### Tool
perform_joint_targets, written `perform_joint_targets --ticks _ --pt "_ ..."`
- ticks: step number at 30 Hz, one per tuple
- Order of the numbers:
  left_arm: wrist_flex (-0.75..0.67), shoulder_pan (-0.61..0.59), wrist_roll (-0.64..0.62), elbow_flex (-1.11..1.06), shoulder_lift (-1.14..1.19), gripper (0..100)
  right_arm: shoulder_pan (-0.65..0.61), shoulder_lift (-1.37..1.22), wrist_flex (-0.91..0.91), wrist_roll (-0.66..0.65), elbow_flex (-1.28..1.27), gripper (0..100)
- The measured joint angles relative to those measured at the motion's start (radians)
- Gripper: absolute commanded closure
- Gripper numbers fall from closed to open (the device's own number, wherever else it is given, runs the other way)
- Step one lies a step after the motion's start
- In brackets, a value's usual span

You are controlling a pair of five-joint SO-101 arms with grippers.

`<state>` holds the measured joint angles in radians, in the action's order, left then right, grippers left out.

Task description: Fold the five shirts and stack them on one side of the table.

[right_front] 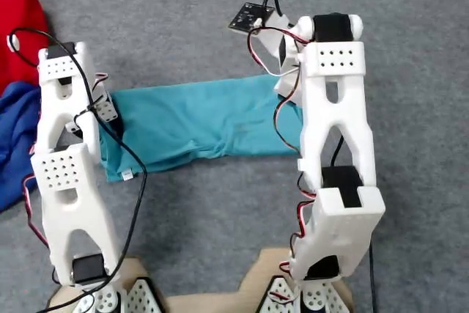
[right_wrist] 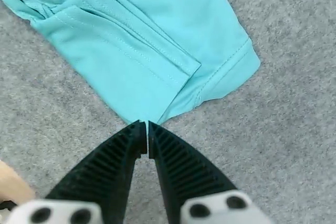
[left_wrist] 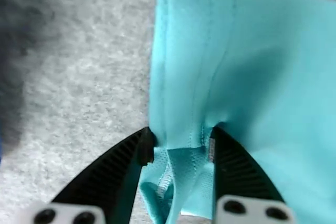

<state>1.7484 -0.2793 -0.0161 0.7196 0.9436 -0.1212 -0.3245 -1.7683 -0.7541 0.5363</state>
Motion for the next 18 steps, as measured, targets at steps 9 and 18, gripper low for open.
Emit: perform_joint_targets --ticks 9,18 --pt "-0.002 0.072 0.002 -0.028 0.0 98 0.0 0.0 0.0 0.0 0.0 97.6" --pt "-0.002 0.074 0.002 -0.028 -0.015 98 0.0 0.0 0.0 0.0 0.0 97.6"
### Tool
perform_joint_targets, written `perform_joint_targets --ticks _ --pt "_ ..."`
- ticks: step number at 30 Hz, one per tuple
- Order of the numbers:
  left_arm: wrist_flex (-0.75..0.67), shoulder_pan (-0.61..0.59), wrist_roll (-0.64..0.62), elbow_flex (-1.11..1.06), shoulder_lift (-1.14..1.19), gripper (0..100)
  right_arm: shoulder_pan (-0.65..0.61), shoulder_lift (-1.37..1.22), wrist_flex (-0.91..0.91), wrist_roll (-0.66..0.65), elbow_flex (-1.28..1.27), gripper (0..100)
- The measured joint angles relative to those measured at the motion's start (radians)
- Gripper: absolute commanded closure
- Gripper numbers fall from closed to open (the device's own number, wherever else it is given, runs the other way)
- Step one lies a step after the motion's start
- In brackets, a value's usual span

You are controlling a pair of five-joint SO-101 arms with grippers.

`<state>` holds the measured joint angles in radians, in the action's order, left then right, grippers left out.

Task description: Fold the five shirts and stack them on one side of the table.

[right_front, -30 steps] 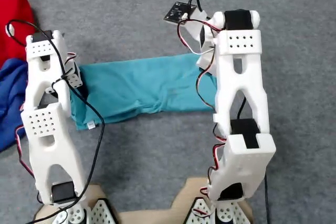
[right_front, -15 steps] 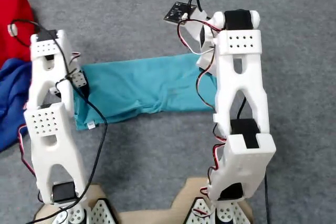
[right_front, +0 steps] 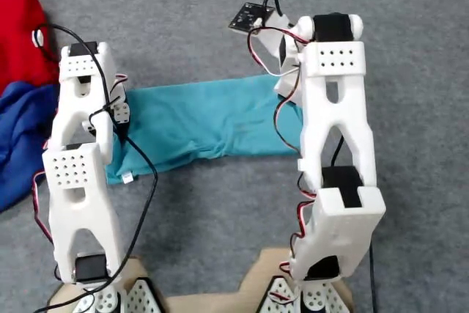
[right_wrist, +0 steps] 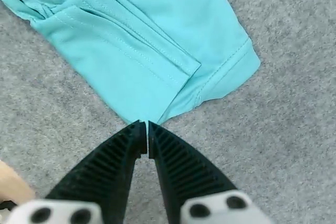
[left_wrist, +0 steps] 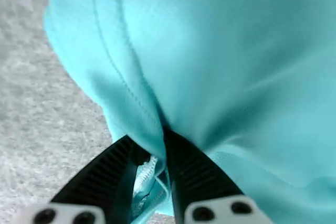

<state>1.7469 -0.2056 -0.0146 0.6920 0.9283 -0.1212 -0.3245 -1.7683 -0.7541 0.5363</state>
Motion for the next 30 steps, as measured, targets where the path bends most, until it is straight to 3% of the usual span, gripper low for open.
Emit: perform_joint_targets --ticks 22,30 --pt "0.0 0.002 0.0 -0.018 -0.13 98 0.002 0.0 0.0 0.0 0.0 97.6" --pt "0.0 -0.029 -0.083 -0.018 -0.132 95 0.054 0.0 0.0 0.0 0.0 97.6"
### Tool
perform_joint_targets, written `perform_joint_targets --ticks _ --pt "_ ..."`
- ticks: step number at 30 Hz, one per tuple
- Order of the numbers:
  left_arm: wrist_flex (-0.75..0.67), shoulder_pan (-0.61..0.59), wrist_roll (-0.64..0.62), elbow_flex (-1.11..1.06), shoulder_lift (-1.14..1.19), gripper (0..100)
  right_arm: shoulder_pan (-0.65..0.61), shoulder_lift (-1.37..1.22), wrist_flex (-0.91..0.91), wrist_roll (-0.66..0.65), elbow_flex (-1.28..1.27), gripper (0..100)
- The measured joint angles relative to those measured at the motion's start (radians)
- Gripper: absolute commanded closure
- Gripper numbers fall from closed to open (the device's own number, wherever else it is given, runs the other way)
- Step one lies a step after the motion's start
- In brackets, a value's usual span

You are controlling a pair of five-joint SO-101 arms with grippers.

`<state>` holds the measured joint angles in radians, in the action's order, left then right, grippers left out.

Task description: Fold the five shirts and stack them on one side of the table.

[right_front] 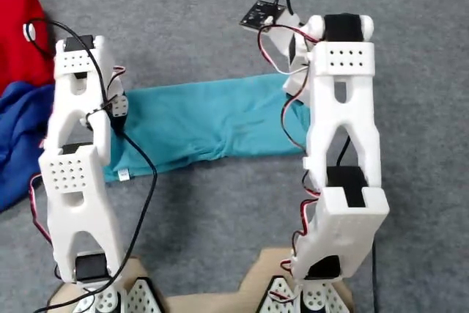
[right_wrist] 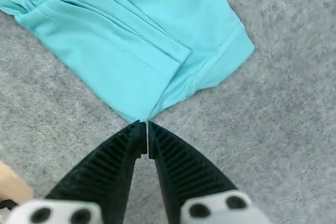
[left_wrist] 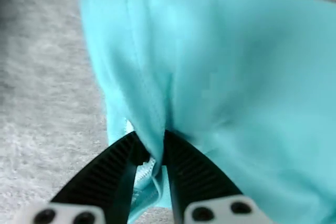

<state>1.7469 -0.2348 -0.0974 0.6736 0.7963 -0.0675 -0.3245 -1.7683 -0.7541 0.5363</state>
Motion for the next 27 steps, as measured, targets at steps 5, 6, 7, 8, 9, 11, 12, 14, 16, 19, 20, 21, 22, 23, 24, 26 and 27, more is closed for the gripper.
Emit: perform_joint_targets --ticks 5,6,7,8,9,11,12,14,16,19,20,21,22,23,24,26,27 --pt "0.0 -0.1 0.034 0.0 0.0 82 0.005 0.0 0.0 0.0 0.0 97.6" --pt "0.0 -0.12 0.037 0.0 0.0 82 0.005 0.0 0.0 0.0 0.0 97.6" --pt "0.0 -0.137 0.04 0.0 0.0 82 0.005 0.0 0.0 0.0 0.0 97.6" --pt "0.0 -0.152 0.049 0.0 0.0 82 0.005 0.0 0.0 0.0 0.0 97.6" --pt "0.0 -0.16 0.064 0.0 0.0 82 0.005 0.0 0.0 0.0 0.0 97.6" --pt "0.0 -0.163 0.1 0.0 0.0 82 0.005 0.0 0.0 0.0 0.0 97.6" --pt "0.0 -0.163 0.117 0.0 0.0 82 0.005 0.0 0.0 0.0 0.0 97.6" --pt "0.0 -0.163 0.138 0.0 0.002 82 -0.002 0.011 0.0 0.0 0.0 97.6" --pt "0.0 -0.163 0.149 0.0 0.017 82 -0.02 0.038 0.0 0.0 0.0 97.6" --pt "0.0 -0.155 0.152 0.002 0.066 82 -0.052 0.083 0.0 0.0 0.0 97.6" --pt "0.0 -0.149 0.152 0.003 0.074 81 -0.06 0.094 0.0 0.0 0.0 97.6" --pt "0.0 -0.146 0.152 0.008 0.083 81 -0.066 0.103 0.0 0.0 -0.002 97.6" --pt "0.0 -0.146 0.147 0.012 0.089 81 -0.069 0.109 0.0 0.0 -0.005 97.6" --pt "0.0 -0.144 0.137 0.015 0.095 81 -0.071 0.112 0.0 0.0 -0.005 97.6" --pt "0.0 -0.144 0.129 0.017 0.1 81 -0.071 0.112 0.0 0.0 -0.005 97.6" --pt "0.0 -0.143 0.123 0.017 0.103 82 -0.071 0.112 0.0 0.0 -0.008 97.6" --pt "0.0 -0.143 0.121 0.017 0.104 82 -0.071 0.112 0.0 0.0 -0.017 97.6"
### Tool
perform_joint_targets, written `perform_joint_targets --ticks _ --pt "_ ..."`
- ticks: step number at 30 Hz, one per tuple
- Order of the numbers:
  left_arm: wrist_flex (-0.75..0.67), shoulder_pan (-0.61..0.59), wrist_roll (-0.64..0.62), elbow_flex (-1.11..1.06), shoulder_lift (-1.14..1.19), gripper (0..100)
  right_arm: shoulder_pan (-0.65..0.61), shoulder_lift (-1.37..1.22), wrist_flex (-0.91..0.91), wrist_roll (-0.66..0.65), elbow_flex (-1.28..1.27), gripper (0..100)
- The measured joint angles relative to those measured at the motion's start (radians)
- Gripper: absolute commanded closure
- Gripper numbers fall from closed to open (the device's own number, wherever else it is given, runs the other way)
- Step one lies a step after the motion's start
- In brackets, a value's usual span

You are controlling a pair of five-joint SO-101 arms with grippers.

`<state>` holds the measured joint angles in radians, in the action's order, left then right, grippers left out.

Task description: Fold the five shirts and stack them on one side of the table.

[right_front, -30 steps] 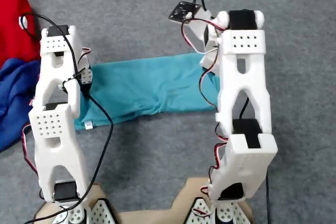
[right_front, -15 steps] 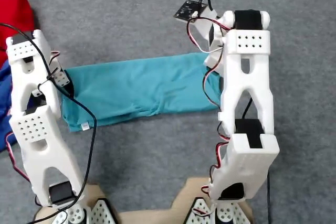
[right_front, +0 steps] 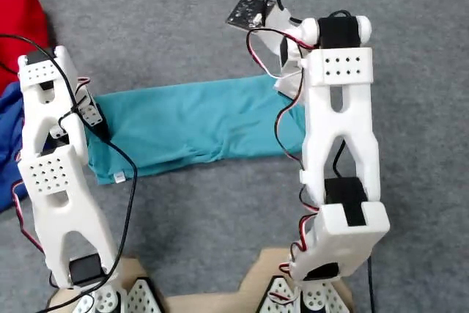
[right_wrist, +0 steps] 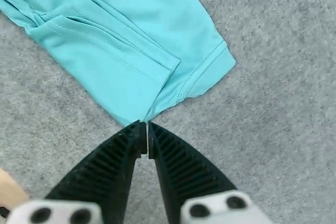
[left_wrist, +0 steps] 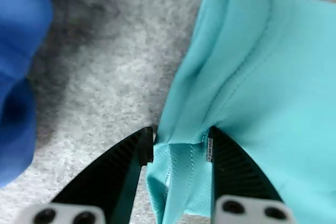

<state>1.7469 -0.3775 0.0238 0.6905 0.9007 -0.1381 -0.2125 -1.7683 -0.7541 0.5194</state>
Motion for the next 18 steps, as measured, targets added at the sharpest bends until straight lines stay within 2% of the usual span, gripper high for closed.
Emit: perform_joint_targets --ticks 4,9,13,18 --pt "0.002 0.002 -0.003 -0.006 0.003 85 -0.002 0.037 0.0 0.0 -0.048 97.6" --pt "0.0 0.049 -0.006 -0.032 0.003 98 -0.002 0.08 0.0 0.0 -0.075 97.6" --pt "0.0 0.1 -0.003 -0.034 0.011 98 -0.002 0.11 0.0 0.0 -0.075 97.6" --pt "0.0 0.103 -0.003 -0.037 0.011 98 -0.002 0.12 0.0 0.003 -0.086 97.6"
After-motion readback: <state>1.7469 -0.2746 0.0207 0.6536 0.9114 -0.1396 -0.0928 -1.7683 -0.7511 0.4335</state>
